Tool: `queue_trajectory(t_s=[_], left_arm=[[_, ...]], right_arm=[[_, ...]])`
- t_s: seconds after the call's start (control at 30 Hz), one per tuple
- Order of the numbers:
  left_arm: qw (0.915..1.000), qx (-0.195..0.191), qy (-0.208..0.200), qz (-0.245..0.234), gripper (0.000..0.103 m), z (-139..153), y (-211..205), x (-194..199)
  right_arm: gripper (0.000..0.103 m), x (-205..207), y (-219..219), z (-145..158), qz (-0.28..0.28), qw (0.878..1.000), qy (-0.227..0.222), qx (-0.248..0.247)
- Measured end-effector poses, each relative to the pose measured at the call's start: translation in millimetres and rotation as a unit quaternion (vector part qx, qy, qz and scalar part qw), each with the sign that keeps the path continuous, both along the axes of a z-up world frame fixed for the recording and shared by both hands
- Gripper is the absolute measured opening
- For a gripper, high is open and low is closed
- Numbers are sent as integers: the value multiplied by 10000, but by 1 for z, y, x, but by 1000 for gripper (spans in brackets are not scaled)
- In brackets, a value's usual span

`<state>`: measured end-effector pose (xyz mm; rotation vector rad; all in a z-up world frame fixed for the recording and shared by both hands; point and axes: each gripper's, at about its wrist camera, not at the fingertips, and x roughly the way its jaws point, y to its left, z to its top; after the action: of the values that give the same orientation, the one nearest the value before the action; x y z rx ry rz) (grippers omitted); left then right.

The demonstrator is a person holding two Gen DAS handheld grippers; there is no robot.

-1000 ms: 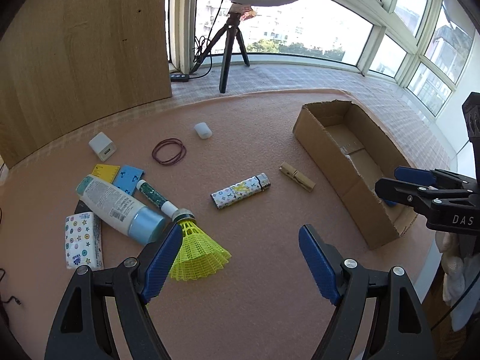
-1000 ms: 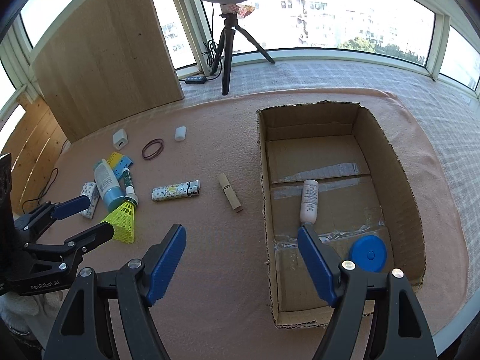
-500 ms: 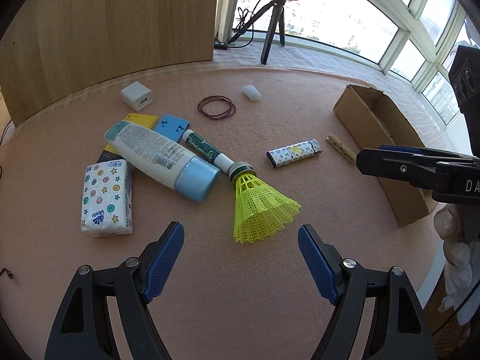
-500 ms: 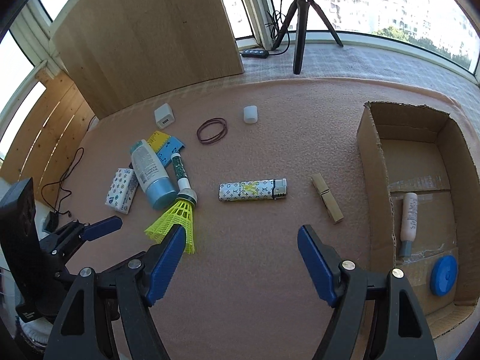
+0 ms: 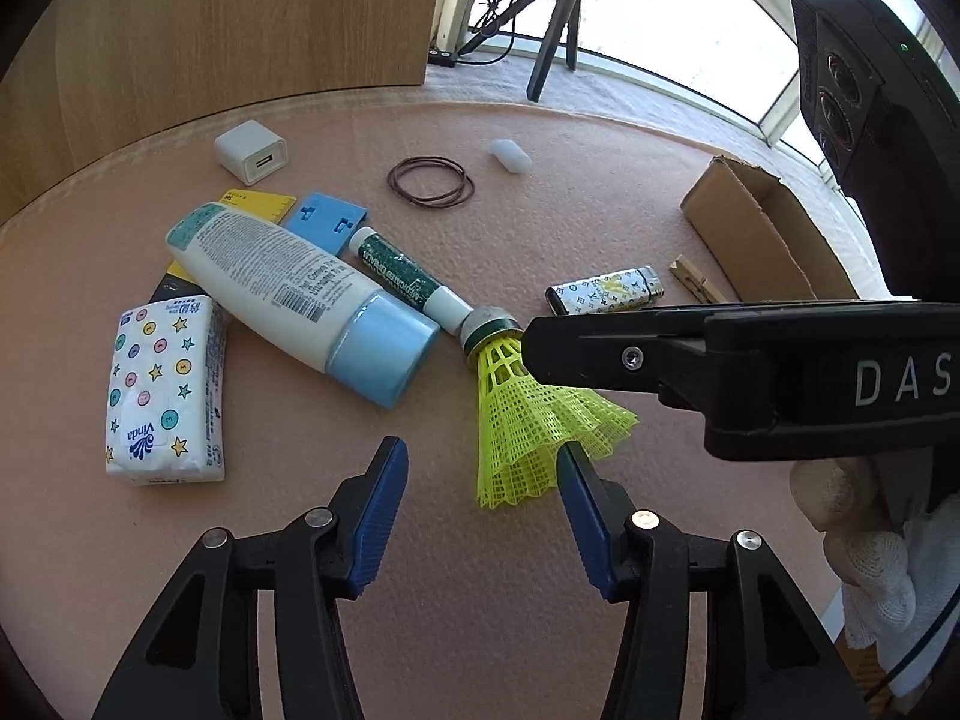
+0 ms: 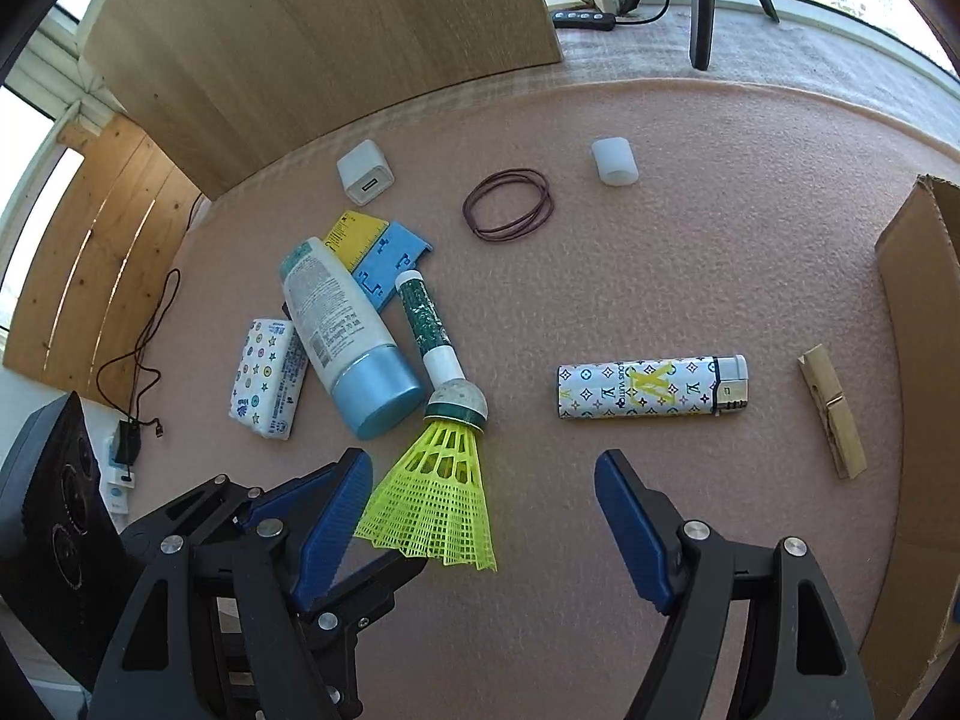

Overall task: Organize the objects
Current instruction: 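Move the right tool to the yellow shuttlecock and close on it, then carry the shuttlecock into the cardboard box and open the right tool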

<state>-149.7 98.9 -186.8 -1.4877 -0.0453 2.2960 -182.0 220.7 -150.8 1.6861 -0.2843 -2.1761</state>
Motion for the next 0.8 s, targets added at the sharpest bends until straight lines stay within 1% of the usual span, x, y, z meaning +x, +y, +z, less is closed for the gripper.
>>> queue_trajectory(t_s=[0.03,0.07,0.1,0.13,0.17,0.27,0.33,0.37,0.4,0.43,0.47,0.5,0.53,0.6,0.8], left_arm=[[10000,24,-22,-13,49,-2,1,-1],[10000,51,-46,-20,48,-4,2,-2],[9999,73,-75,-20,46,-6,2,-4],[9999,104,-106,-14,43,-9,3,-5],[9998,141,-133,-3,42,-10,3,-7],[9996,218,-201,20,31,-15,3,-10],[9995,226,-219,29,22,-17,3,-12],[9995,222,-231,33,20,-18,4,-12],[9994,235,-248,32,17,-19,4,-12],[9994,228,-248,30,15,-20,5,-12],[9995,211,-236,32,14,-20,6,-12],[9995,201,-230,40,12,-19,6,-12],[9995,208,-228,51,9,-19,6,-12],[9995,222,-223,57,6,-17,6,-12],[9997,230,-42,-75,6,1,17,-7]], right_arm=[[72,-2,-2,-3,19,10000,-60,-39],[69,-4,-4,-6,32,9999,-127,-89],[63,-5,-6,-10,46,9997,-197,-128],[60,-7,-7,-13,53,9995,-269,-150],[55,-8,-7,-16,46,9993,-332,-165],[53,-10,-7,-23,7,9983,-474,-329],[53,-10,-7,-25,-10,9979,-526,-385],[51,-10,-7,-25,-15,9976,-553,-425],[46,-10,-7,-26,-20,9971,-592,-479],[43,-10,-6,-27,-14,9964,-636,-568],[37,-9,-7,-27,-10,9958,-661,-641],[34,-9,-6,-27,-19,9954,-666,-685],[34,-9,-6,-25,-35,9956,-646,-679],[33,-8,-5,-22,-40,9961,-584,-658],[33,0,9,-4,-211,9965,-410,-703]])
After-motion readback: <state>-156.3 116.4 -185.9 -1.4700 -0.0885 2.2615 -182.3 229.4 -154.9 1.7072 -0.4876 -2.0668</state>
